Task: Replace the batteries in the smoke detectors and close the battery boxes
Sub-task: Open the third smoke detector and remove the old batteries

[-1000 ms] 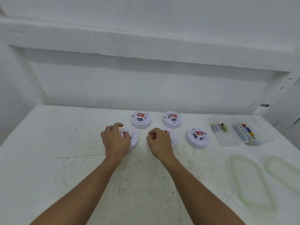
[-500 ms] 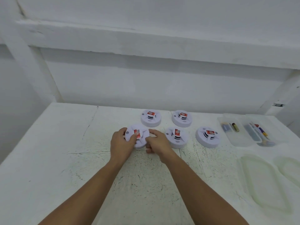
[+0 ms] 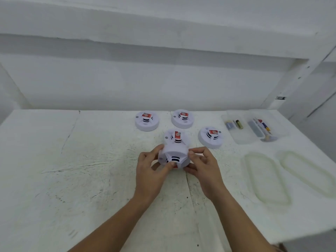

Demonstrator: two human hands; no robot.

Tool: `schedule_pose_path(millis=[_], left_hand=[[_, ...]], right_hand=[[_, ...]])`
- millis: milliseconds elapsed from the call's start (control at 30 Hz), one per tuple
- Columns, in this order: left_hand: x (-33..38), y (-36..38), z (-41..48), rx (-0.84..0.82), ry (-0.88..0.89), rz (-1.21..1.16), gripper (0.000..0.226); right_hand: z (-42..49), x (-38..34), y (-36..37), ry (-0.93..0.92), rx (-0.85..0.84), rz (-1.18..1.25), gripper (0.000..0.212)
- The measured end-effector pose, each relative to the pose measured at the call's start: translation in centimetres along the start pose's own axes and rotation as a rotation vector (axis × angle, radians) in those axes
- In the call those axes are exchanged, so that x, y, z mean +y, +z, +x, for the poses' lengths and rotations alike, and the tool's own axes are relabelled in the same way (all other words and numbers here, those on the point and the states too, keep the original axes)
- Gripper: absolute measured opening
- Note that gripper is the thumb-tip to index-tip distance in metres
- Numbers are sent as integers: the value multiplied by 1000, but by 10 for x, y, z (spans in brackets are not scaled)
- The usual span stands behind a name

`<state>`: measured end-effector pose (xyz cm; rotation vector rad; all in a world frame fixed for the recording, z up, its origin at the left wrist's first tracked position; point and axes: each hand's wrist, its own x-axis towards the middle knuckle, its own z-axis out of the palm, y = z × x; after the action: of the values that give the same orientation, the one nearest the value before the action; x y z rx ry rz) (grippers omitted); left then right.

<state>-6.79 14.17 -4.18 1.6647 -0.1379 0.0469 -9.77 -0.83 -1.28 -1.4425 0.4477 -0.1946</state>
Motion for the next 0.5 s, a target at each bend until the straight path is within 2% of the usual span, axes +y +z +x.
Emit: schedule_pose_path(millis=[200,300,500], left_hand=[[3,32,-10,-112,90,16,52],[1,43,-13,-143,134,32,53],[-10,51,-18,-191,160,119,43]], right_hand=[[-2,-1,-48,-23,52,-47,13],[-3,-5,-65,-54,23,-116,17],[-8,-3,-90,-98,-78,-267,12]])
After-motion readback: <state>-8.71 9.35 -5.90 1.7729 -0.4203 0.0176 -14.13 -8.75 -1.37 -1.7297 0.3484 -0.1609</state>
